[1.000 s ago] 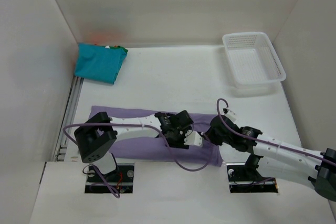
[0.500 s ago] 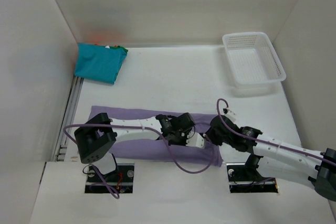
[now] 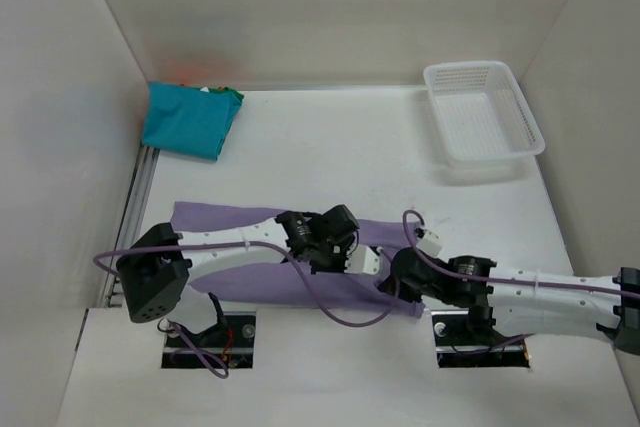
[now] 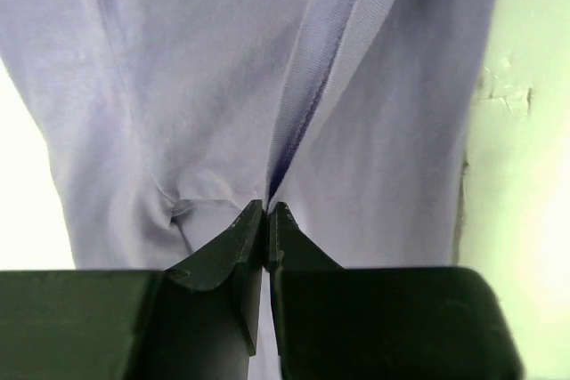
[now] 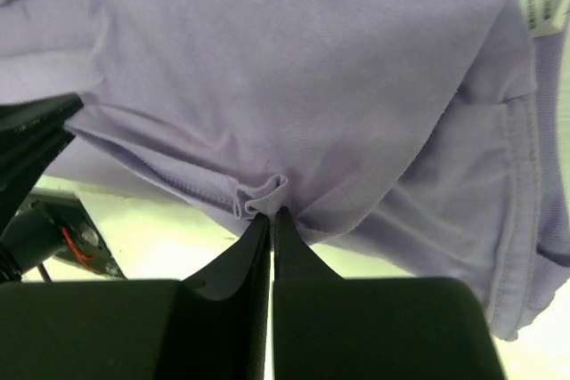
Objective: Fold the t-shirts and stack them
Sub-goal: Fold the other side of the tshirt into a rectangle
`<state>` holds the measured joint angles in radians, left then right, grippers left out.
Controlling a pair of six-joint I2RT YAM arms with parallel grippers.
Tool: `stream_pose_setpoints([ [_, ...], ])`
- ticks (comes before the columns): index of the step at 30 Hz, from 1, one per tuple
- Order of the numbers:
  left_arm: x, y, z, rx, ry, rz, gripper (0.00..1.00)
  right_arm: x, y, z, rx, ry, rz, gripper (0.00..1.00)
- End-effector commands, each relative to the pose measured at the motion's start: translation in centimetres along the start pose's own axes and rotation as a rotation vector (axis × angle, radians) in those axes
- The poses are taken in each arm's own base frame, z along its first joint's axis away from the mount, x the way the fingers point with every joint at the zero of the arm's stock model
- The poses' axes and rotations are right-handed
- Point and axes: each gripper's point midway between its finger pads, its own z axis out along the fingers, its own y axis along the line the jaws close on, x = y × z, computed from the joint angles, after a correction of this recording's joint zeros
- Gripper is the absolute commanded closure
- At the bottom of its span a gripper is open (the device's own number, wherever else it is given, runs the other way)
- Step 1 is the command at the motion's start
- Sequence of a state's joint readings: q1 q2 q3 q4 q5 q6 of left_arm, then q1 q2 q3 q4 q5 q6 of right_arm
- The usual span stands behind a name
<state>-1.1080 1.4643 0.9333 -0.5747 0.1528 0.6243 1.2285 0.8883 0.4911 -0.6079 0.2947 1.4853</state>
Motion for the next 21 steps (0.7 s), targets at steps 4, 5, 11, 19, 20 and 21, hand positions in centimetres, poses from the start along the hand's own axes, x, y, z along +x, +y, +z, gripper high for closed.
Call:
stream_pose_setpoints([
  [4,-0.1,0.5,0.6,0.036,-0.02,0.01,0.98,-2.7,1.2,-0.5,-0.018,-0.077,0.054,0.98],
  [5,-0.2,1.3,0.8,0.026,-0.028,-0.006,0.98,-3.3,1.2,-0.3,-0.018,-0.088,0.057,0.98],
  [11,-0.8,7.1,1.1,-0.031,-0.061,-0.134,0.98,-8.1,1.2,1.0,-0.04,-0.187,0.094,0.97],
  [19,0.2,10.0,2.2,-0.041,-0.028,-0.188,0.97,-10.9,-0.3,2.6,-0.007,-0.206,0.093,0.92],
  [20,0.3,10.0,2.5,-0.038,-0.02,-0.186,0.97,-10.9,-0.4,2.8,-0.004,-0.206,0.091,0.89],
  [21,0.5,9.8,2.7,-0.033,-0.01,-0.187,0.96,-11.0,-0.6,2.9,0.0,-0.208,0.094,0.84],
])
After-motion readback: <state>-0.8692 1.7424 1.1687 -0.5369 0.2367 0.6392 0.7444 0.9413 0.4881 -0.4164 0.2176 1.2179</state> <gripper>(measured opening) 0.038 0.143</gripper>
